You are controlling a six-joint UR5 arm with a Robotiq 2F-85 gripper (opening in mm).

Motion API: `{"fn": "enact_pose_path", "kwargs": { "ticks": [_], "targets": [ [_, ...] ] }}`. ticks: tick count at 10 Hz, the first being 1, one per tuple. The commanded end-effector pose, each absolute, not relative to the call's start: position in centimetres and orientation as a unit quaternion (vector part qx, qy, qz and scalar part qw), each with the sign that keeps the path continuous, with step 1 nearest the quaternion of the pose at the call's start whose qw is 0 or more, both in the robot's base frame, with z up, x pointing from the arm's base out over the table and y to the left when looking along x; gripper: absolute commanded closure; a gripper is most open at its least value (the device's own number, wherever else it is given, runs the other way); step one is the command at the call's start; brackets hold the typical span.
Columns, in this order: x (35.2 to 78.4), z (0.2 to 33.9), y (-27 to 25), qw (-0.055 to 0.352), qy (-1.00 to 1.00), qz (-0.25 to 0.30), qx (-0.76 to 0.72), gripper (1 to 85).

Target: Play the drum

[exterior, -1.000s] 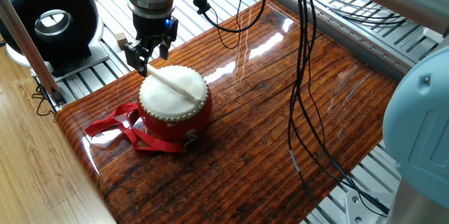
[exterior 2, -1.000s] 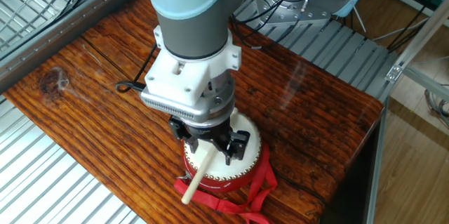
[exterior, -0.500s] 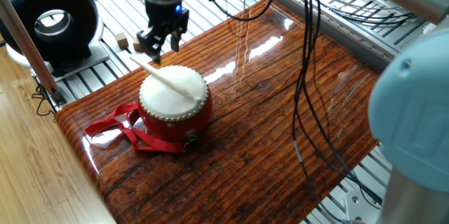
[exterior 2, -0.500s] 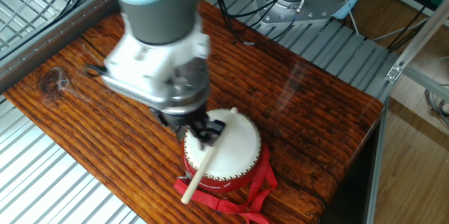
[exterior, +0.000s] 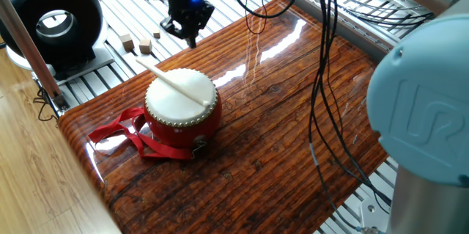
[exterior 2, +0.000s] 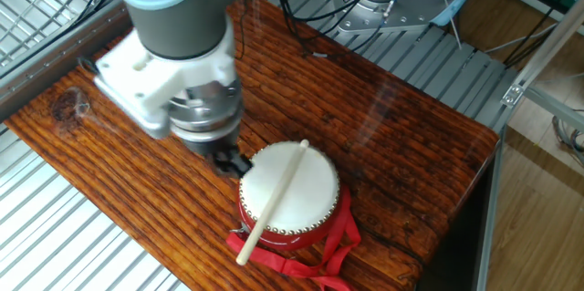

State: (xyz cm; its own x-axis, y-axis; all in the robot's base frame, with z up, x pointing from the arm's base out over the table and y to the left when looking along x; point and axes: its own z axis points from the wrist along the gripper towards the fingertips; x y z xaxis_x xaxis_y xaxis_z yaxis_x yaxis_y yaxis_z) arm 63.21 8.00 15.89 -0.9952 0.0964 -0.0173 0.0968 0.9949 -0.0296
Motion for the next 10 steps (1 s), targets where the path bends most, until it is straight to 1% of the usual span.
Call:
{"fn": "enact_pose_path", "kwargs": {
  "ticks": [1, 2, 3, 4, 5, 7, 10],
  "targets": [
    [63.9, 15.2, 6.1, 0.015, 0.993, -0.005, 0.115, 84.7],
    [64.7, 14.9, 5.8, 0.025, 0.993, 0.009, 0.114, 84.7],
    [66.0, 14.9, 4.9, 0.044, 0.991, 0.004, 0.124, 84.7],
    [68.1, 14.9, 4.7, 0.077, 0.989, 0.002, 0.124, 84.7],
    [68.6, 14.8, 4.4, 0.083, 0.989, -0.007, 0.119, 84.7],
    [68.0, 14.7, 4.2, 0.07, 0.99, -0.009, 0.126, 84.7],
    [67.9, 14.6, 4.2, 0.067, 0.99, -0.01, 0.123, 84.7]
  ]
}}
